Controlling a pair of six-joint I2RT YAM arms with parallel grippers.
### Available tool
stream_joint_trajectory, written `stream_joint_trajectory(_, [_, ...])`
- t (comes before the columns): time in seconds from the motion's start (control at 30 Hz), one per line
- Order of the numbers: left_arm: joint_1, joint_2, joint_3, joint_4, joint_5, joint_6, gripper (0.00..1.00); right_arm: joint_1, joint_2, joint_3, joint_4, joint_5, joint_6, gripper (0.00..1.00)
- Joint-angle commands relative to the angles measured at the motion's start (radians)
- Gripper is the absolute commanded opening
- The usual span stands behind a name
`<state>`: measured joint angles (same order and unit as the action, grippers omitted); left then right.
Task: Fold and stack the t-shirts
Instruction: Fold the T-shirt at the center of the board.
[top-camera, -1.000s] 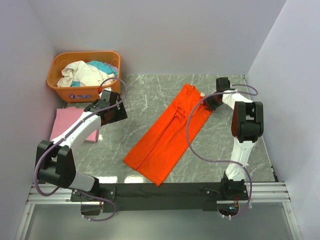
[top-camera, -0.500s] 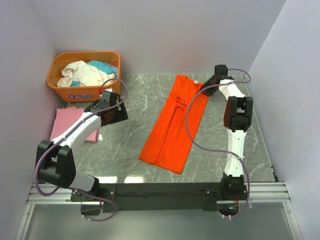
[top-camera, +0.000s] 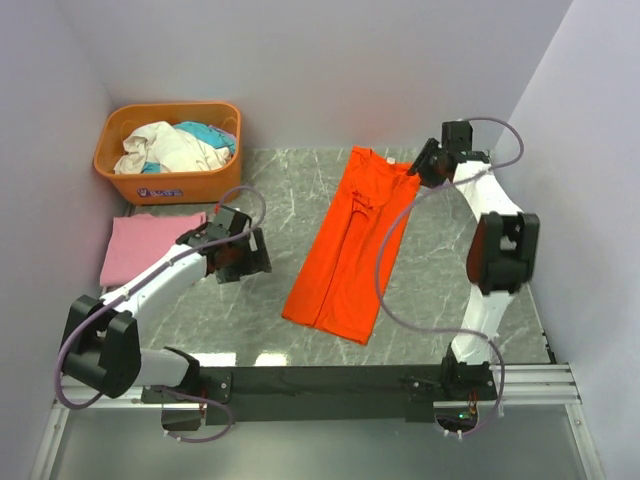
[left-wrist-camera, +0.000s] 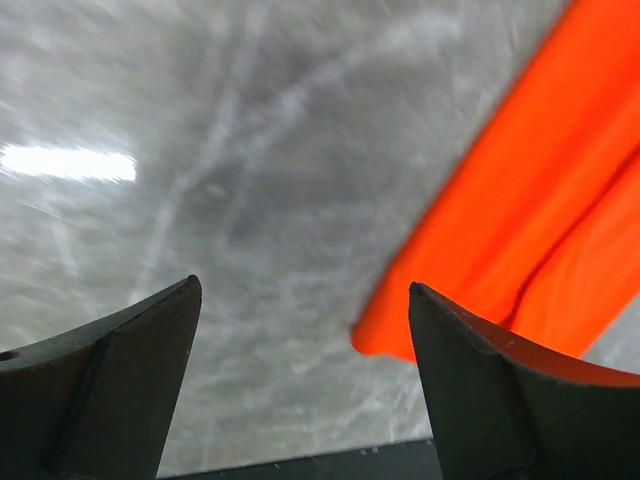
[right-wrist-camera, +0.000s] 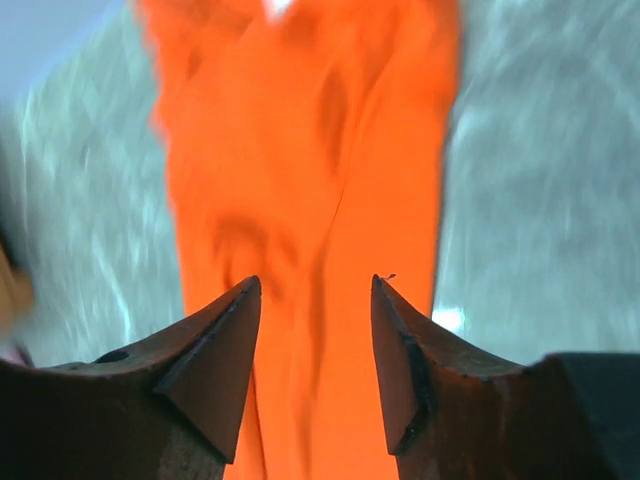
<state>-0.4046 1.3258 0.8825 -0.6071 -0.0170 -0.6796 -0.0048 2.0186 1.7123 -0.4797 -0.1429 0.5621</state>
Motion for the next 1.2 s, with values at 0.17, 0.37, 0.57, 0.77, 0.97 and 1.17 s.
stream_joint_trajectory(0.17, [-0.186,-0.019,-0.027,-0.059,0.023,-0.175,0.87,0.316,-0.516,-0.558,-0.048,0.161,-0.237,0.53])
stream_joint_trajectory(0.37, [-0.25,0.042,-0.031,-0.071,0.02,-0.204,0.85,0.55,-0.783,-0.827,-0.126,0.195,-0.248,0.52])
stream_joint_trajectory(0.57, [-0.322,0.156,-0.004,-0.072,-0.02,-0.221,0.82,0.827,-0.888,-0.925,-0.128,0.146,-0.229,0.53])
stream_joint_trajectory(0.77, [-0.353,0.269,0.061,-0.097,-0.067,-0.228,0.78,1.003,-0.727,-0.886,-0.161,0.196,-0.215,0.54])
stream_joint_trajectory(0.97, [-0.372,0.319,0.096,-0.103,-0.081,-0.239,0.72,1.124,-0.575,-0.803,-0.203,0.285,-0.22,0.55])
stream_joint_trajectory(1.17, [-0.388,0.335,0.092,-0.092,-0.072,-0.245,0.69,1.171,-0.485,-0.764,-0.23,0.296,-0.228,0.56])
